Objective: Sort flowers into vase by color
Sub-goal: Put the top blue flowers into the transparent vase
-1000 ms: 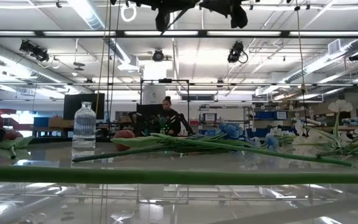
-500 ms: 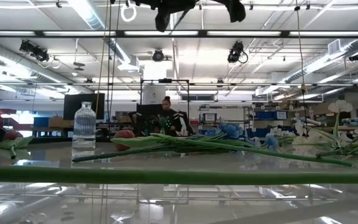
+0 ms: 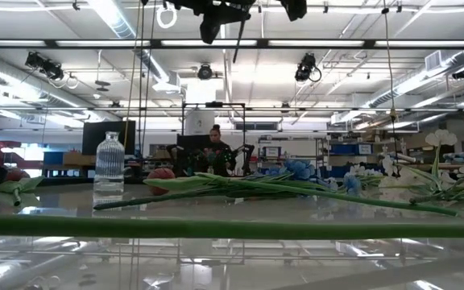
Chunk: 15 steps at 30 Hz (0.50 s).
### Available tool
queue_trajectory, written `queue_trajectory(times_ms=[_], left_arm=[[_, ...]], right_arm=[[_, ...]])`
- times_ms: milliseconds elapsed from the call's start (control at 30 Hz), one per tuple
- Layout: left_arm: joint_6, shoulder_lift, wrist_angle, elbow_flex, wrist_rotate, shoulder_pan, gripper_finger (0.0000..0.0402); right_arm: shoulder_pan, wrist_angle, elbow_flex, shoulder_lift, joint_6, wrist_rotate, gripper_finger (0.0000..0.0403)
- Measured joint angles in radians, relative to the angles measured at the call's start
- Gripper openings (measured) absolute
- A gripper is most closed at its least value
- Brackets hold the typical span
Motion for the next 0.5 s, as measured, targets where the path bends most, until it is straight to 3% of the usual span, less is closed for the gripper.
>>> queue_trajectory(times_ms=[100,300,500], left_arm=[[0.009,0.0,0.0,0.0,0.0,-0.006,0.0127],[0.053,0.0,-0.006,0.0,0.0,-0.004,0.0017],[0.095,0.0,0.002,0.0,-0.032,-0.005,0.001]], right_arm=[[0.0,-0.008,0.001,-0.001,-0.009,-0.001,0.0011],[0.0,-0.036,0.002,-0.002,-0.025,-0.048,0.0016],[0.003,-0.105,0.002,-0.014,-0.005,-0.044,0.0084]])
